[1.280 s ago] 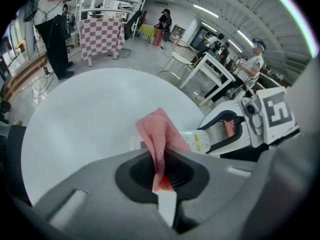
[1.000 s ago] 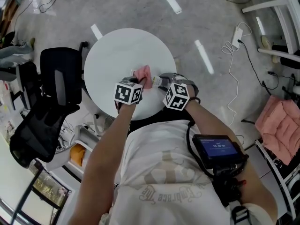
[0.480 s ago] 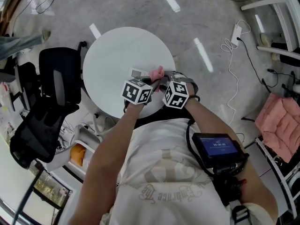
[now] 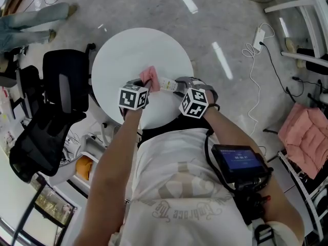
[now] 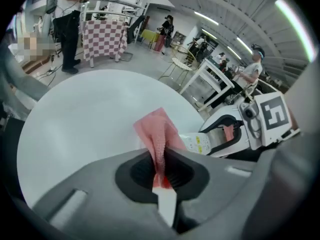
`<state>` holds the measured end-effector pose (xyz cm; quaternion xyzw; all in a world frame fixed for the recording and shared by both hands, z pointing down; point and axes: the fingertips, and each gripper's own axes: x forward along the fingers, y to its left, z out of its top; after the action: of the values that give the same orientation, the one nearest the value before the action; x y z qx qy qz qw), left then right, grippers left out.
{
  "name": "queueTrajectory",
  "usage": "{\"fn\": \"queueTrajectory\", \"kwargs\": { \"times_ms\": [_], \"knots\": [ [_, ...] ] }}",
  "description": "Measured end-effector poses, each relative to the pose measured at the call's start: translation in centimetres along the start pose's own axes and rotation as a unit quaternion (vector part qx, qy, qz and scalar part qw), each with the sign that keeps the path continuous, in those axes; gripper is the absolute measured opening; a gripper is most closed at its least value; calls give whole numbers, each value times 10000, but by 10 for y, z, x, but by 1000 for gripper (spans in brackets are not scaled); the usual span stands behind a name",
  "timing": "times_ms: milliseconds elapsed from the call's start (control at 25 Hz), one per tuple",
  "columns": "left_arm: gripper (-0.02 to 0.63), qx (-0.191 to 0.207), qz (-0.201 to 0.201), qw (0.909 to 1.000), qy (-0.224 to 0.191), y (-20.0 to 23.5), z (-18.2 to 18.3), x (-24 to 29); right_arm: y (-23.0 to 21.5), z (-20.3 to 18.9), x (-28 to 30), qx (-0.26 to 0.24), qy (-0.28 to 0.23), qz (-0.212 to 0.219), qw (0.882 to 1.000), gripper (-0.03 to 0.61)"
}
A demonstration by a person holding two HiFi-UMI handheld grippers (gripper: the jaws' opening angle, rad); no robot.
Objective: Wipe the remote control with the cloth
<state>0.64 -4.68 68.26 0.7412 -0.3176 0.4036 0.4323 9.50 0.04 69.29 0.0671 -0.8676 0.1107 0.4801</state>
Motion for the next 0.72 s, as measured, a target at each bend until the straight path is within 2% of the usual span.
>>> {"fn": "queueTrajectory", "kwargs": {
  "times_ms": [160, 320, 520, 720],
  "knots": [
    [17, -435, 217, 9988, -94, 30, -9, -9, 0, -4, -2, 12, 97, -32, 9999, 209],
    [18, -538, 496, 9973, -57, 63, -26, -27, 1, 7, 7, -21, 135, -82, 9999, 209],
    [18, -676, 395, 9966, -247, 45, -32, -33, 0, -4, -4, -37, 215, -94, 9997, 213],
    [18, -792, 227, 9946, -625, 24, -39, -39, -4, -5, -11, 88, 214, -225, 9995, 233]
  ]
}}
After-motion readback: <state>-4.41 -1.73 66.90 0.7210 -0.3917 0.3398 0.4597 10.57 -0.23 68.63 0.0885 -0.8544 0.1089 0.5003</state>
